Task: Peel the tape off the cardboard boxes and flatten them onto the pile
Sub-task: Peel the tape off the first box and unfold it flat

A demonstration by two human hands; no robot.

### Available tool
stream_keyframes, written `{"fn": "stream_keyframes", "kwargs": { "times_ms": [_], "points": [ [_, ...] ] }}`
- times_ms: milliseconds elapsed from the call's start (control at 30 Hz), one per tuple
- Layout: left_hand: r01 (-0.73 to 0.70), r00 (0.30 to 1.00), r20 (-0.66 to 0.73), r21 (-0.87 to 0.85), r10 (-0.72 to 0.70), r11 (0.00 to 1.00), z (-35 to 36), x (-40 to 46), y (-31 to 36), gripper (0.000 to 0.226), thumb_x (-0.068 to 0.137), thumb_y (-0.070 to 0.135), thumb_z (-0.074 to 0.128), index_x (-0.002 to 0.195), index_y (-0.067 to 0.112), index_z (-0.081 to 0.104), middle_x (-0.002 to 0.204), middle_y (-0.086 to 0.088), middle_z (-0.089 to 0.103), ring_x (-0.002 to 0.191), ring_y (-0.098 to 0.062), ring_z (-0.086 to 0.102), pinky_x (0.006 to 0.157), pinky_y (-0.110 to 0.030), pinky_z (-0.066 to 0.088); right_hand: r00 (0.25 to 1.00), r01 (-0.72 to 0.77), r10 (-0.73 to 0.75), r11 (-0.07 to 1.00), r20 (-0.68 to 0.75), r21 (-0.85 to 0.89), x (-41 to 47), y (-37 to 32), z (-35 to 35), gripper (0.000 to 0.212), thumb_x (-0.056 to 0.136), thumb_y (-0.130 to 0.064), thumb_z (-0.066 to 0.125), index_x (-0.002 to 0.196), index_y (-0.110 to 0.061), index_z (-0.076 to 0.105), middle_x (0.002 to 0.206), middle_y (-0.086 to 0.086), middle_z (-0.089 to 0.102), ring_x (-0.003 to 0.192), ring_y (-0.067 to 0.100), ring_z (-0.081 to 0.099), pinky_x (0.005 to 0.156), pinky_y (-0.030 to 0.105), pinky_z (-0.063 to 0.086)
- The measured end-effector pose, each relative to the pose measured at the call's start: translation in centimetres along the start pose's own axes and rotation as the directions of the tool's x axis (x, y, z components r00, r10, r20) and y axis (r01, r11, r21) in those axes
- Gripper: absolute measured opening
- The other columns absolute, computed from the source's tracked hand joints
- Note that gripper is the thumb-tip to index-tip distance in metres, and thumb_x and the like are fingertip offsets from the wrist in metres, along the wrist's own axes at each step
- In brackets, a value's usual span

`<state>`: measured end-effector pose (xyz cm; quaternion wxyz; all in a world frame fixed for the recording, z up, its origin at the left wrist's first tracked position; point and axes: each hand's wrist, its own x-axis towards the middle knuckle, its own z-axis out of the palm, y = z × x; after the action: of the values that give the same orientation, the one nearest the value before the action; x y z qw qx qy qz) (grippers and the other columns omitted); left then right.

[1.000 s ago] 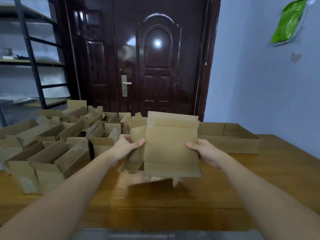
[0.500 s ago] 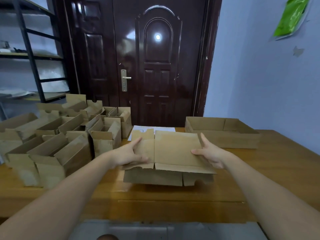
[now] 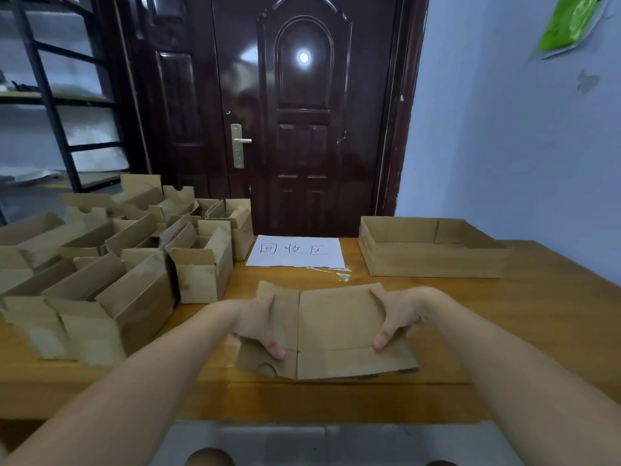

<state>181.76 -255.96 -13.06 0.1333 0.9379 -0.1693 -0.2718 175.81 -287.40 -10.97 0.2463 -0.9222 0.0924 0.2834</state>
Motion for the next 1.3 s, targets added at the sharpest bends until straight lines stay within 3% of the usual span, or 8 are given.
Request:
{"fn": "stream_keyframes", "kwargs": {
  "times_ms": [200, 467, 600, 700, 867, 1000, 1067, 1300],
  "points": [
    [0.065, 0.997, 0.050, -0.004, -0.064, 0.998, 0.5, 1.0, 0.5, 0.120, 0.056, 0.048, 0.099, 0.150, 0.031, 0.026, 0.132, 0.001, 0.048, 0.106, -0.023, 0.061, 0.065, -0.031, 0.064, 0.997, -0.070, 0.072, 0.991, 0.012, -0.118, 1.8, -0.4, 0.4, 0.134, 0.064, -0.029, 0.097, 0.160, -0.029, 0.003, 0.159, 0.007, 0.022, 0.138, 0.032, 0.040, 0.073, 0.027, 0.058],
    [0.106, 0.992, 0.072, 0.021, -0.107, 0.994, 0.3, 0.9, 1.4, 0.112, 0.060, 0.042, 0.099, 0.147, 0.029, 0.028, 0.130, -0.005, 0.048, 0.089, -0.024, 0.066, 0.058, -0.028, 0.060, 0.991, -0.124, 0.131, 0.976, 0.031, -0.176, 2.3, -1.4, 0.6, 0.127, 0.061, -0.027, 0.098, 0.157, -0.028, 0.015, 0.151, 0.007, 0.031, 0.134, 0.034, 0.043, 0.071, 0.031, 0.059],
    [0.100, 0.994, 0.048, 0.022, -0.101, 0.995, 0.5, 0.8, 2.0, 0.110, 0.059, 0.046, 0.098, 0.143, 0.032, 0.030, 0.121, 0.002, 0.048, 0.093, -0.021, 0.063, 0.065, -0.031, 0.064, 0.991, -0.121, 0.127, 0.980, 0.030, -0.157, 1.8, -0.8, 0.3, 0.124, 0.063, -0.026, 0.097, 0.157, -0.029, 0.016, 0.151, 0.007, 0.032, 0.135, 0.034, 0.044, 0.077, 0.032, 0.059],
    [0.075, 0.997, 0.001, 0.035, -0.075, 0.997, 1.2, 1.3, 3.7, 0.117, 0.051, 0.054, 0.099, 0.144, 0.032, 0.033, 0.129, 0.000, 0.048, 0.105, -0.024, 0.061, 0.065, -0.032, 0.064, 0.990, -0.133, 0.140, 0.974, 0.021, -0.183, 0.9, 0.7, -0.7, 0.125, 0.066, -0.025, 0.095, 0.159, -0.030, 0.012, 0.155, 0.009, 0.028, 0.135, 0.035, 0.044, 0.073, 0.030, 0.059],
    [-0.022, 0.998, 0.067, 0.001, 0.022, 1.000, 2.4, 3.2, 10.1, 0.090, 0.064, 0.044, 0.097, 0.135, 0.018, 0.049, 0.126, -0.004, 0.055, 0.107, -0.027, 0.065, 0.072, -0.037, 0.065, 0.974, -0.220, 0.225, 0.950, -0.002, -0.223, -0.6, 5.9, -3.5, 0.135, 0.070, -0.025, 0.094, 0.162, -0.030, -0.005, 0.165, 0.012, 0.011, 0.141, 0.039, 0.040, 0.094, 0.041, 0.058],
    [-0.045, 0.996, 0.072, -0.026, 0.047, 0.999, 3.4, 5.4, 15.0, 0.094, 0.061, 0.047, 0.097, 0.134, 0.018, 0.045, 0.117, -0.004, 0.053, 0.093, -0.025, 0.066, 0.048, -0.025, 0.056, 0.952, -0.293, 0.305, 0.922, 0.009, -0.252, -1.3, 10.2, -6.4, 0.138, 0.069, -0.023, 0.095, 0.161, -0.035, -0.008, 0.168, 0.011, 0.001, 0.147, 0.043, 0.028, 0.098, 0.045, 0.056],
    [-0.050, 0.996, 0.076, -0.051, 0.054, 0.997, 3.9, 6.8, 17.1, 0.096, 0.062, 0.046, 0.097, 0.134, 0.019, 0.041, 0.114, -0.003, 0.051, 0.085, -0.023, 0.064, 0.046, -0.024, 0.054, 0.946, -0.310, 0.325, 0.911, 0.011, -0.270, -1.3, 12.1, -7.8, 0.137, 0.071, -0.024, 0.094, 0.161, -0.036, -0.009, 0.168, 0.011, -0.001, 0.148, 0.044, 0.026, 0.100, 0.047, 0.055],
    [-0.069, 0.992, 0.093, -0.110, 0.079, 0.992, 4.4, 11.8, 22.7, 0.114, 0.058, 0.045, 0.099, 0.147, 0.026, 0.031, 0.140, -0.010, 0.044, 0.109, -0.031, 0.061, 0.054, -0.028, 0.060, 0.900, -0.431, 0.410, 0.797, -0.146, -0.423, 0.0, 16.3, -11.4, 0.138, 0.073, -0.035, 0.091, 0.159, -0.036, -0.018, 0.168, 0.013, 0.007, 0.149, 0.040, 0.028, 0.116, 0.051, 0.037]
  ]
}}
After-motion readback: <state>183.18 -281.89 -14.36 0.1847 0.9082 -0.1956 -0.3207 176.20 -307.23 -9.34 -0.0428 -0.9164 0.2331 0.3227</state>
